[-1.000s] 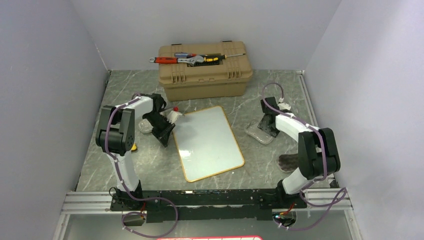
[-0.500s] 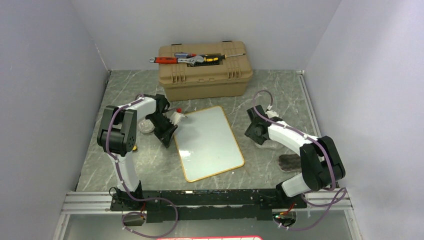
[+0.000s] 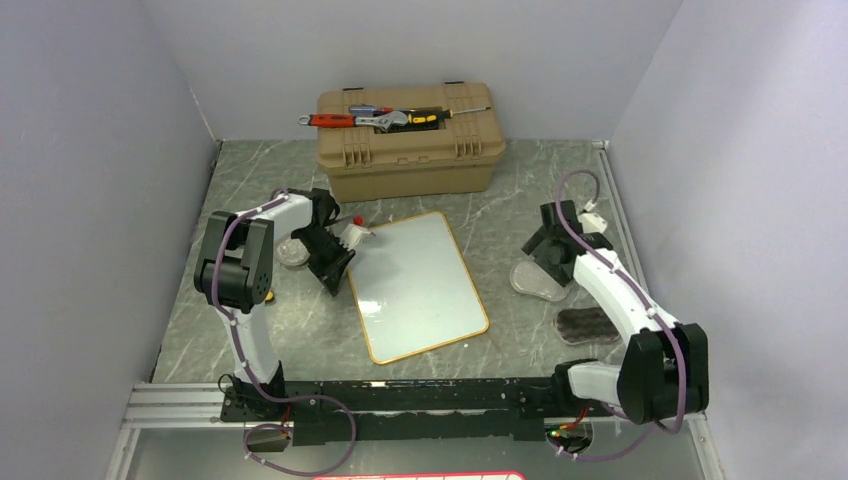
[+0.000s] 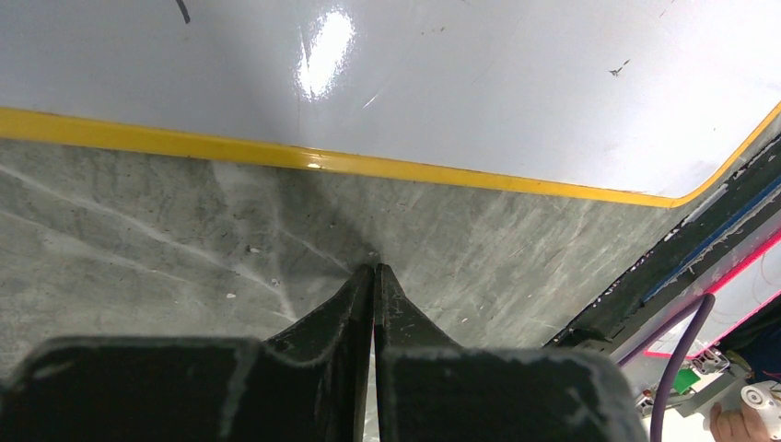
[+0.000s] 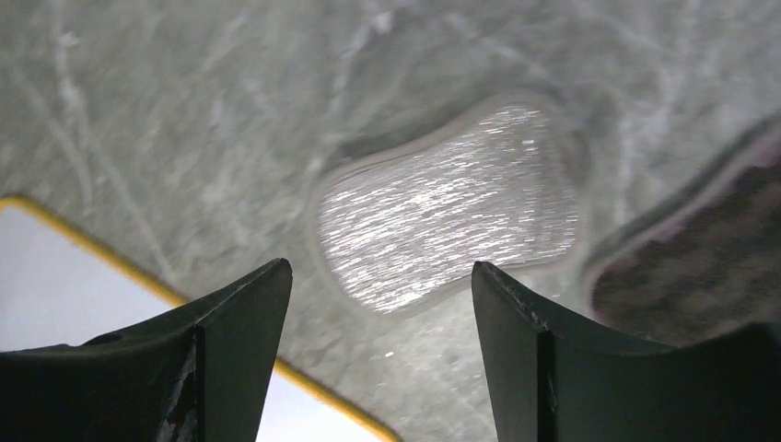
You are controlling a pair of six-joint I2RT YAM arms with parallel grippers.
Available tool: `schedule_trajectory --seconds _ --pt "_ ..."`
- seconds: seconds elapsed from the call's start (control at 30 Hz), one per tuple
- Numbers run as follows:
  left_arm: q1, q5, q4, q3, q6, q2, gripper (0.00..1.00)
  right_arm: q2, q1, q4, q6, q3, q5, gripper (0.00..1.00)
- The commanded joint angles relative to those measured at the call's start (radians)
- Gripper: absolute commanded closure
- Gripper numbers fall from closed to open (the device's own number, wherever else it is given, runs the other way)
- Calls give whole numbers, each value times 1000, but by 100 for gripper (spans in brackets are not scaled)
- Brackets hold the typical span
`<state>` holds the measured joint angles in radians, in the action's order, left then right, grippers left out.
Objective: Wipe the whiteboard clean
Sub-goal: Move the whiteboard eraser to the center of the board.
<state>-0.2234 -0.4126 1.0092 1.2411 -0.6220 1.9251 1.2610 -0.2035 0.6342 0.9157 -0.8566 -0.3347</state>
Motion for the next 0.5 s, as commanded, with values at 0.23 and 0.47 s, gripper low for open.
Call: schedule_trajectory --seconds 0.23,0.47 --pt "-5 -2 -46 -13 -20 -42 89 113 101 -88 -80 106 132 32" --pt "-4 -6 -38 -1 -16 -46 89 184 99 -157 -57 155 184 31"
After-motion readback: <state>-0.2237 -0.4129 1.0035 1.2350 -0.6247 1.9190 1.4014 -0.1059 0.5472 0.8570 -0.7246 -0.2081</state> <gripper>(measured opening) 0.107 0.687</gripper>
